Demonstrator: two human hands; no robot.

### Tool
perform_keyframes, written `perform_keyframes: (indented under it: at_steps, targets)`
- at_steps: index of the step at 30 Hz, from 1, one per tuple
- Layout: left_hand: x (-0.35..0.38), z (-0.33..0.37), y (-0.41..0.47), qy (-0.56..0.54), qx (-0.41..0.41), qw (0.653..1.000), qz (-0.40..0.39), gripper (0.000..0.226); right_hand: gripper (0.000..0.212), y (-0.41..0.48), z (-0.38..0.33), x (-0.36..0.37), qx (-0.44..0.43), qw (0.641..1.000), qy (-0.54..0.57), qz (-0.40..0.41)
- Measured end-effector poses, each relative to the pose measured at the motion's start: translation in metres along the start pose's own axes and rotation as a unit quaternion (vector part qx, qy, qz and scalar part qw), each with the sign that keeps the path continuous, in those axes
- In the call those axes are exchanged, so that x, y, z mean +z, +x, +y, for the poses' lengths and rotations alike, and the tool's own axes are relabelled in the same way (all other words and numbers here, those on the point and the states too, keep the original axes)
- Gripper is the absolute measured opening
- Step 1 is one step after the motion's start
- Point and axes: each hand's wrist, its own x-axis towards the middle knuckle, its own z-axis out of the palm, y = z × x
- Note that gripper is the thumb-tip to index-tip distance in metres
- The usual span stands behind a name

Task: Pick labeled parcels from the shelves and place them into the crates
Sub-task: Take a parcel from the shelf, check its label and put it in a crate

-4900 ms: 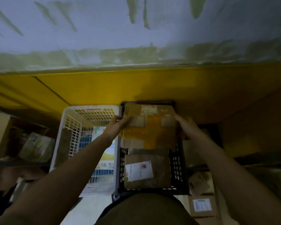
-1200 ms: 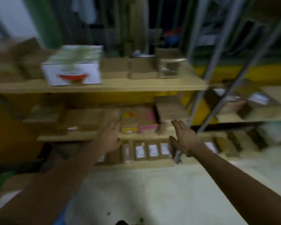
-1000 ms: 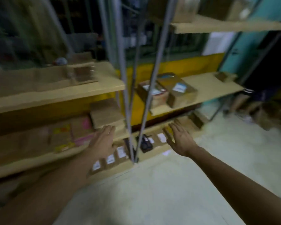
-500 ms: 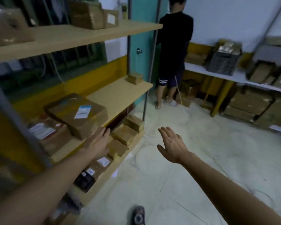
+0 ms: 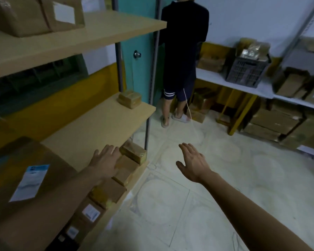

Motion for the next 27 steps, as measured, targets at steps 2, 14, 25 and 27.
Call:
perform_keyframes:
  at_steps: [2,14,25,27]
  targets:
    - [-0.005,-0.013,0.027,0.007,-0.018,1.000,0.008,0.075,0.072,0.045,-0.002,-0.001,-0.014,1.000,-0.007,-0.004]
    - [-0.005,-0.115,0.153,-0.063,-0.246,0.967,-0.021,0.075,0.064,0.366,-0.085,0.001,-0.173,0.985,-0.010,-0.006]
    - [-0.032,-0.097,0.304,-0.149,-0.304,0.940,-0.044,0.081,0.105,0.598,-0.092,0.010,-0.119,0.985,0.064,-0.102]
    - [-0.032,-0.084,0.315,-0.168,-0.313,0.934,-0.049,0.081,0.125,0.608,-0.094,0.020,-0.097,0.980,0.085,-0.152]
